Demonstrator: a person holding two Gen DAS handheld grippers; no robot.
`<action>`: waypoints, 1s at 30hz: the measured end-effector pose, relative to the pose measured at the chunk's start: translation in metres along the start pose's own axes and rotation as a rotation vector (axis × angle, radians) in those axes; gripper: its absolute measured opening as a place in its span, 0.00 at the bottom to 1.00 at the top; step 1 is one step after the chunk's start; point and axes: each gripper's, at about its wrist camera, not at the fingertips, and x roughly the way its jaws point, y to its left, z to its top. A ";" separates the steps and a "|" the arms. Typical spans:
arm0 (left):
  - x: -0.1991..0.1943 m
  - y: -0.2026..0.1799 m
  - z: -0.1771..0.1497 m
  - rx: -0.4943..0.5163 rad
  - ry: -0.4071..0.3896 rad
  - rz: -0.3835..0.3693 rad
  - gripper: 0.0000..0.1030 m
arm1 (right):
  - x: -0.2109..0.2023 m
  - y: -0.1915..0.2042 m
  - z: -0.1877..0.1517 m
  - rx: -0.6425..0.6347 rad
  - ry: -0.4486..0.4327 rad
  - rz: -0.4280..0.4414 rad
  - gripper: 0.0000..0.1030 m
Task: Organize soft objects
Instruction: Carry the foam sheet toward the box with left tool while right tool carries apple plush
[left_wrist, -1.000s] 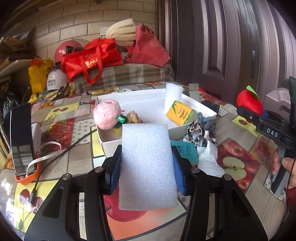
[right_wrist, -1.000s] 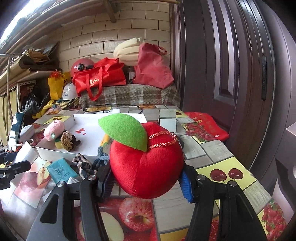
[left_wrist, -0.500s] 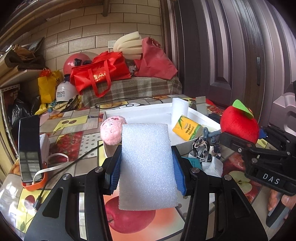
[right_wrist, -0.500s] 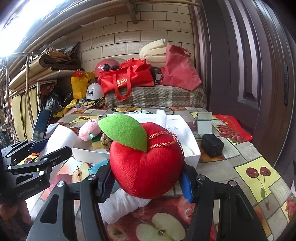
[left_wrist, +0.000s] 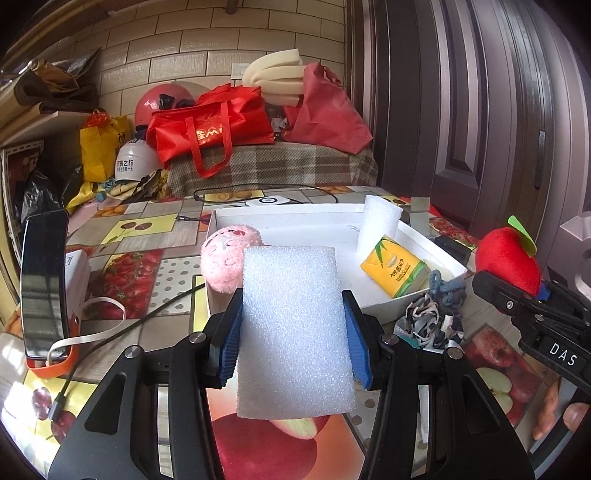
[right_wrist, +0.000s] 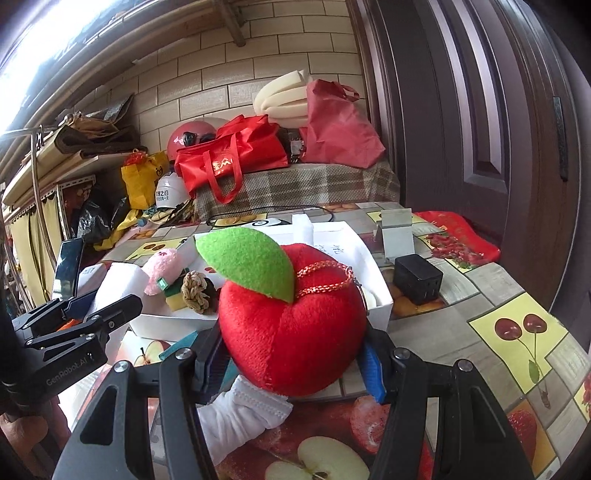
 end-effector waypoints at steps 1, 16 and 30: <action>0.002 0.001 0.001 -0.004 0.005 -0.001 0.48 | 0.001 -0.001 0.001 0.000 0.002 -0.003 0.58; 0.008 -0.002 0.006 0.017 -0.017 0.016 0.48 | 0.018 0.009 0.011 -0.070 -0.036 -0.051 0.59; 0.024 -0.008 0.014 0.041 -0.023 0.037 0.48 | 0.038 0.018 0.019 -0.111 -0.033 -0.060 0.60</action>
